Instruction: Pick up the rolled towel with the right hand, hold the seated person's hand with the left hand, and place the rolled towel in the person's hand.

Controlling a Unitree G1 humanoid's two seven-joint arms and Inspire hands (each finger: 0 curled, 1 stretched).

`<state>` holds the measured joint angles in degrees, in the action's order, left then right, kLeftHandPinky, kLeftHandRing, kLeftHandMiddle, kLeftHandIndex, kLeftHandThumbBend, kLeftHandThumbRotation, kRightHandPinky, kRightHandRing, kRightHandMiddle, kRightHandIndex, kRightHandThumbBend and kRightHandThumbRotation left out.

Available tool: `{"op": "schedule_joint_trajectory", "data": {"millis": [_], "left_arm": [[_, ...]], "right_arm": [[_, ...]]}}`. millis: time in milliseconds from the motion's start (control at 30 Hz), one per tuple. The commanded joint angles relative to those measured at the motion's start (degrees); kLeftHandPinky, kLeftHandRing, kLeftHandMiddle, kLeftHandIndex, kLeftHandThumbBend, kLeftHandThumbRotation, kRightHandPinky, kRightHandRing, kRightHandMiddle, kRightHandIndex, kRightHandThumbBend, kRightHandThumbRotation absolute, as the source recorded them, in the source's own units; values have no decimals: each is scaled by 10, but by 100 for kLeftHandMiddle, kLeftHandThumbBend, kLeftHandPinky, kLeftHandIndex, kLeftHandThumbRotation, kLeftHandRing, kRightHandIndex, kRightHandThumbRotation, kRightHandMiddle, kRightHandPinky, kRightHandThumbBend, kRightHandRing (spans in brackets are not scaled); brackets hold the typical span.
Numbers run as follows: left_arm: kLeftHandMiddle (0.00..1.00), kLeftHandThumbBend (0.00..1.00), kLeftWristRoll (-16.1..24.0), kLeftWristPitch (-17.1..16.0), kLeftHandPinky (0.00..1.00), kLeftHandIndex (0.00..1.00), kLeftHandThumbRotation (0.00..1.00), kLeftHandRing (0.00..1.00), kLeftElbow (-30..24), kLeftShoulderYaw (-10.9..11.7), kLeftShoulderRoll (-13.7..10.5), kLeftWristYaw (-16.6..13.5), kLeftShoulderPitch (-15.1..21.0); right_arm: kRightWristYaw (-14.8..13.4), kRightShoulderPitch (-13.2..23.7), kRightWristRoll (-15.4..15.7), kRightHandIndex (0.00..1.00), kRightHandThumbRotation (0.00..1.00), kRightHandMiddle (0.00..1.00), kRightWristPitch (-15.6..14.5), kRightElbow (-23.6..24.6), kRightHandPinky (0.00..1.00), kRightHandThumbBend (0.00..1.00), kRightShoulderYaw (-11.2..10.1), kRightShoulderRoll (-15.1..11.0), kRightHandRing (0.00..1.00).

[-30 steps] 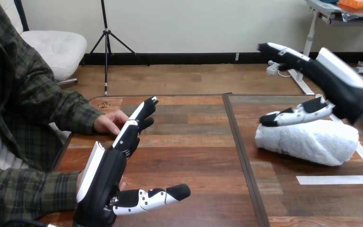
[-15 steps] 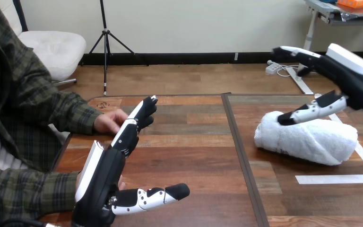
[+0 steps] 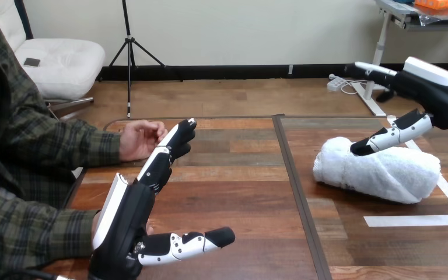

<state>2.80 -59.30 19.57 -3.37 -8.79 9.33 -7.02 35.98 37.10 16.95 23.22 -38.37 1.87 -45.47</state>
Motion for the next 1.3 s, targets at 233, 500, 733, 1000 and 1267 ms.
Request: {"op": "schedule_joint_trajectory", "data": {"millis": [233, 500, 733, 1000, 1267], "left_arm": [[95, 100, -14, -9, 89, 92, 23, 94, -47, 0, -19, 13, 2], [95, 100, -12, -7, 89, 92, 22, 94, -55, 1, -20, 16, -1], [95, 100, -18, -1, 88, 92, 23, 94, -66, -4, -21, 20, -6], [95, 100, -23, 5, 89, 92, 22, 94, -81, -7, -21, 24, -12], [95, 100, -17, 11, 89, 92, 23, 94, -103, -4, -19, 24, -21]], "right_arm": [[11, 136, 50, 99, 40, 100, 18, -149, 89, 100, 56, -9, 100], [-28, 169, 98, 99, 44, 99, 35, -219, 89, 100, 94, 1, 100], [-71, 188, 144, 98, 45, 99, 33, -256, 85, 100, 130, 14, 99], [-108, 203, 178, 98, 37, 98, 29, -296, 82, 100, 162, 32, 97], [-160, 214, 221, 97, 30, 96, 7, -336, 86, 99, 202, 57, 97]]}}
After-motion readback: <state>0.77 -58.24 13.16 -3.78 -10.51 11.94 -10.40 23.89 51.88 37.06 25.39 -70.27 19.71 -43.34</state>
